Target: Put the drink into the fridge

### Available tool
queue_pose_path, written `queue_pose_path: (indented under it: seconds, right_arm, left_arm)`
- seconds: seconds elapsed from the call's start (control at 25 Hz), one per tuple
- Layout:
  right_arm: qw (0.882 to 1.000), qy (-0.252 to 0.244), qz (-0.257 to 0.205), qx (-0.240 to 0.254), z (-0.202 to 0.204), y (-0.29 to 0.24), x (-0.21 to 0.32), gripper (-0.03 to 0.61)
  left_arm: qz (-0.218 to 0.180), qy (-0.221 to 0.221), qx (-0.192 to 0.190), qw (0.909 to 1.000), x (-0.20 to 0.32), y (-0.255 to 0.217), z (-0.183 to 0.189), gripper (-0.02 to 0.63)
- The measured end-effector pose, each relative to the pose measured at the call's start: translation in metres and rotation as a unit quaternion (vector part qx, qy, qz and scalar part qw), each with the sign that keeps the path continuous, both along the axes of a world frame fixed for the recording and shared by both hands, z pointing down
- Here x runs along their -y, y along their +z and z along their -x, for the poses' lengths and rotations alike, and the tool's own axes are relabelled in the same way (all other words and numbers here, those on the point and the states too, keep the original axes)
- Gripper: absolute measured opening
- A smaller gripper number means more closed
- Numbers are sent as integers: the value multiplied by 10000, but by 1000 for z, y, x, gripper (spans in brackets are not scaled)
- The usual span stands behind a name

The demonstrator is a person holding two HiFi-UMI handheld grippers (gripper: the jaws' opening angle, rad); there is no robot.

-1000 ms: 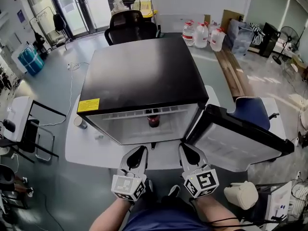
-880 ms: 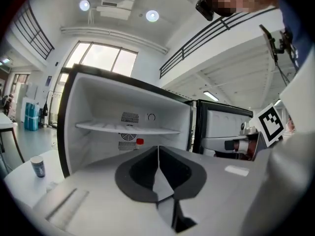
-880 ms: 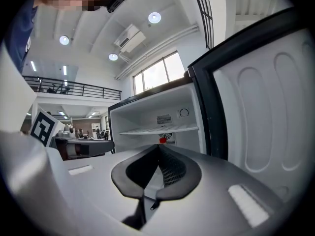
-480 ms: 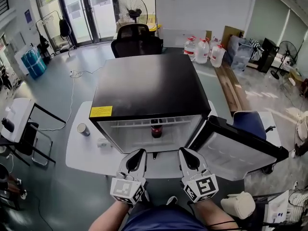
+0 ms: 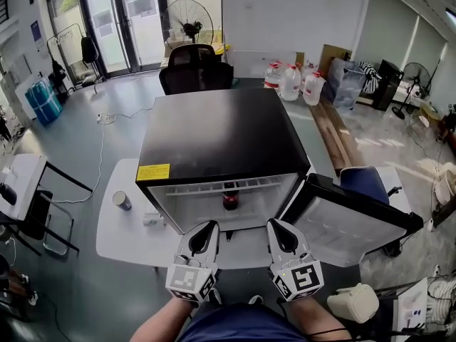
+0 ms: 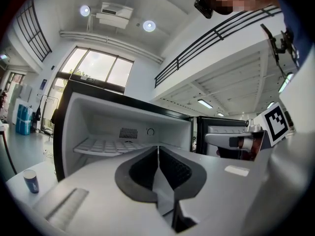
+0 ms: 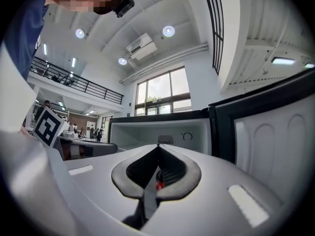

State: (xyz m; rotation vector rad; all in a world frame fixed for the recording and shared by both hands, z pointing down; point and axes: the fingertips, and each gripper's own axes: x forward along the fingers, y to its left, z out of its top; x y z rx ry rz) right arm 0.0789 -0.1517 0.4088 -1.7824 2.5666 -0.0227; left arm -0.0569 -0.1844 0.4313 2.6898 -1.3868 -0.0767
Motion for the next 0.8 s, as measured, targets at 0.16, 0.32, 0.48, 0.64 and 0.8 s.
queue_pose_path:
  seconds: [0.16,0.32,0.48,0.64,0.8]
  right_arm:
    - [10000,10,-31,7,3,-2,0,6]
    - [10000,55,1,13,4,-1,2,6]
    - [10000,81,35,35,4,2,3,6]
    - [9999,84,41,47,4,3,3,6]
    - [9999,58,83,67,5,4,4,6]
  left_arm:
    - [6,72,25,10000,2,1,0,14]
    - [16,115,19,9999,4,1,0,14]
    - [17,140,21,9999,6,2,0,14]
    - [23,164,17,9999,7,3,0,14]
    - [48,189,23,9998,7,4,-2,14]
